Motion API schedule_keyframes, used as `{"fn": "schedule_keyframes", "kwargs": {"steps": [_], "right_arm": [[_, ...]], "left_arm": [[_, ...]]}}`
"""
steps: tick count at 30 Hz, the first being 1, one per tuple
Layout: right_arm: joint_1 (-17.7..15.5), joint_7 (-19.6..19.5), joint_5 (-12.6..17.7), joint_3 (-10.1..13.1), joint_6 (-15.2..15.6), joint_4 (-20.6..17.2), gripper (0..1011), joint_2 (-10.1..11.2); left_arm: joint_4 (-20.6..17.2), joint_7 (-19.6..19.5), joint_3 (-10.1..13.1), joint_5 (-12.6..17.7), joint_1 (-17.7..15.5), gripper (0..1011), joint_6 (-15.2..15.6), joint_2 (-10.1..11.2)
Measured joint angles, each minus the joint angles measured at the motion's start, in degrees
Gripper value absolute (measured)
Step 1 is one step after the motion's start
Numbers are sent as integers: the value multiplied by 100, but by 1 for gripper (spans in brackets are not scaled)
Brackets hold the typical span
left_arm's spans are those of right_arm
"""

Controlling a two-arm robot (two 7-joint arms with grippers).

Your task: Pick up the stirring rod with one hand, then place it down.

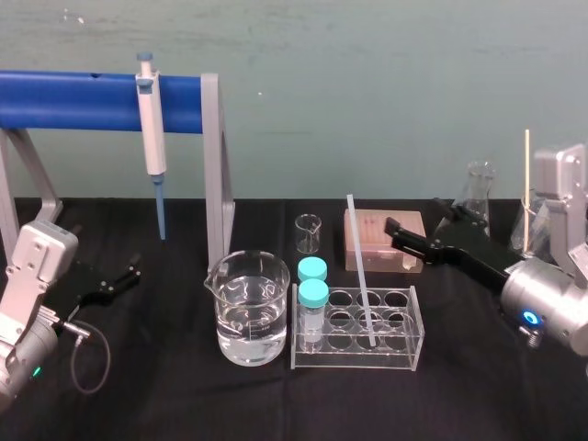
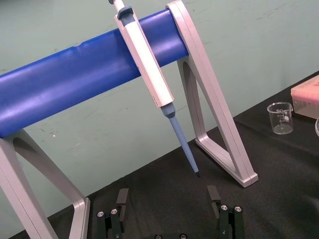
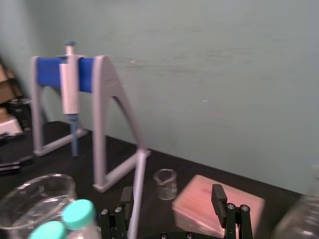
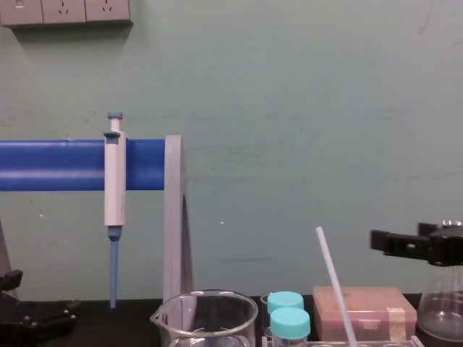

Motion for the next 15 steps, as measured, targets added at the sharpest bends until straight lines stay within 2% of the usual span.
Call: {"fn": "schedule_keyframes", "kwargs": {"steps": [3, 7, 15], "right_arm": [[171, 267, 55, -83, 224, 70, 1003, -90], [335, 427, 62, -195, 405, 198, 1003, -203], [663, 462, 116, -378, 767, 537, 1003, -492]], "left_arm": [[0, 0, 0, 0, 0, 1000, 0, 0], [0, 0, 0, 0, 0, 1000, 0, 0], [0, 0, 0, 0, 0, 1000, 0, 0]]}}
